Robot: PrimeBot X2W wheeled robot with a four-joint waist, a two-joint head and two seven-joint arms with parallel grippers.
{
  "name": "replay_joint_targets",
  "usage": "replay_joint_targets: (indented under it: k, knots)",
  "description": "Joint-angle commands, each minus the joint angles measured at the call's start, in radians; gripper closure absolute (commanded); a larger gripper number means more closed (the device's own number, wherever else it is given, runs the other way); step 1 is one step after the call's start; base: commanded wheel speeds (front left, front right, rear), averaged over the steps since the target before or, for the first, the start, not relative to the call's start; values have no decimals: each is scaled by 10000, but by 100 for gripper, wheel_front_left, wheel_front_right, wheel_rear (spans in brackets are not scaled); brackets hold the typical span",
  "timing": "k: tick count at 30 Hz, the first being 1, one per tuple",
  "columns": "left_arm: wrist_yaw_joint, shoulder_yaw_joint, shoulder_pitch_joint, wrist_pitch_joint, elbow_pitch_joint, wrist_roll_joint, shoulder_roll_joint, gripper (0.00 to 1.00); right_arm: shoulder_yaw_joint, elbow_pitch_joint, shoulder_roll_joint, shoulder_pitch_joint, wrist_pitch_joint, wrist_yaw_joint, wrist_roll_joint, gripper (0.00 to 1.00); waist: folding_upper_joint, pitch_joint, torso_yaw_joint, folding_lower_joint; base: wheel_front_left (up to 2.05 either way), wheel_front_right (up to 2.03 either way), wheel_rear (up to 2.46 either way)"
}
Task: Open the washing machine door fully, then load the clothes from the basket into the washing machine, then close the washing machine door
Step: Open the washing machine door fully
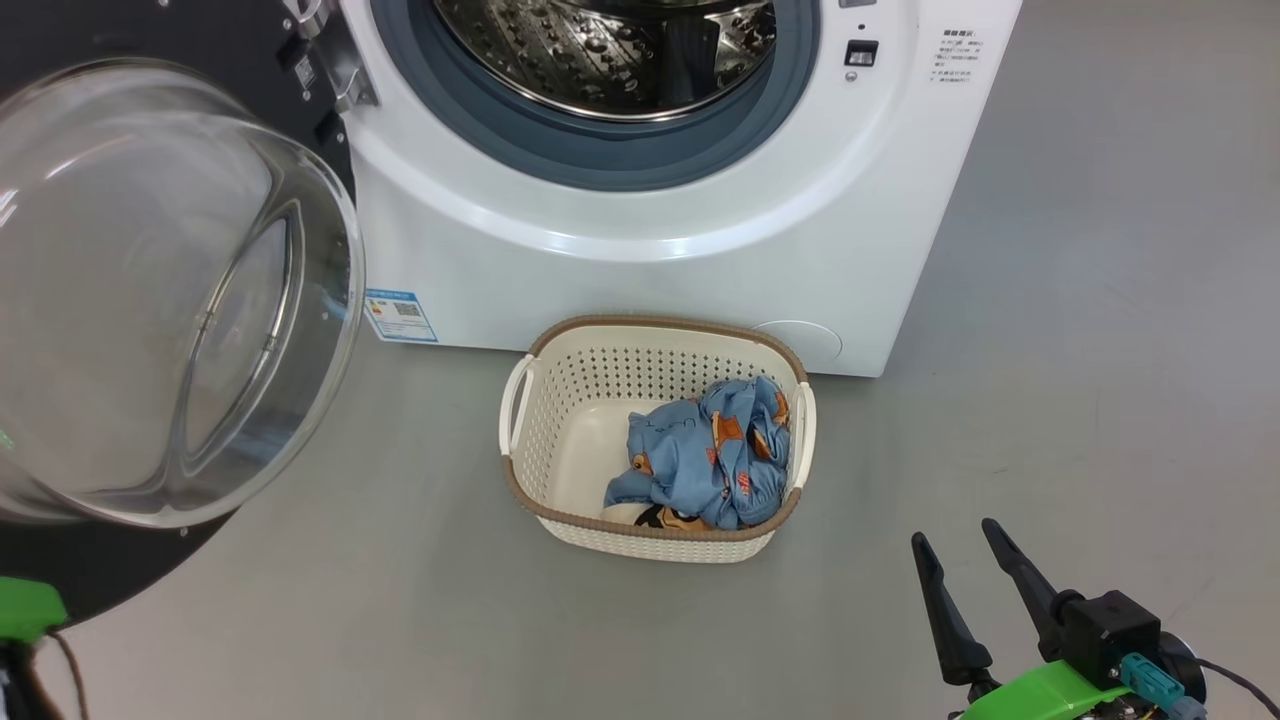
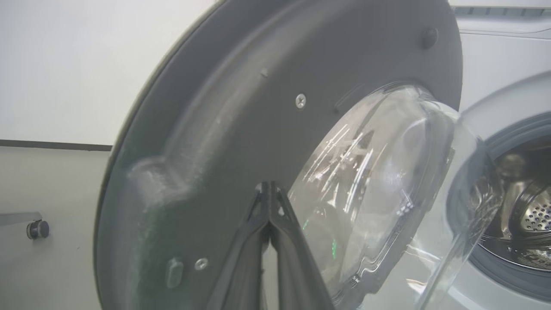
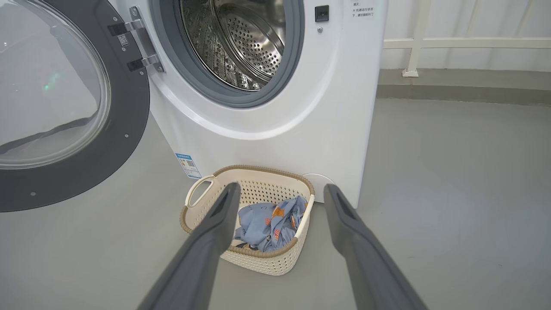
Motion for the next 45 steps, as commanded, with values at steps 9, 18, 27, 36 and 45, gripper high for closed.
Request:
replay_joint_targets:
  k: [9,18,27,36,45]
  knots:
    - [-214,-535,691,-53,-1354,31,-65,100,262,-196,-31,-137,-48,16,157,0,0,-133,-4,0,0,0,0]
    - [-161,-1739,1471,-53,-1785,-530,-138,100,315,-198,-31,-134,-48,16,174,0,0,-263,-149,0,0,0,0]
    - [217,-3383,2428,-53,-2386,-928,-141,95,427,-328,-31,-108,-48,16,144,0,0,-543,-418,0,0,0,0]
    - [112,-4599,3083,-53,-2745,-1042,-142,0,575,-804,-31,-29,-48,16,179,0,0,-788,-955,0,0,0,0]
    - [-67,-5032,3408,-53,-2696,-872,-142,0,638,-1181,-31,140,-48,16,203,0,0,-1011,-1589,0,0,0,0]
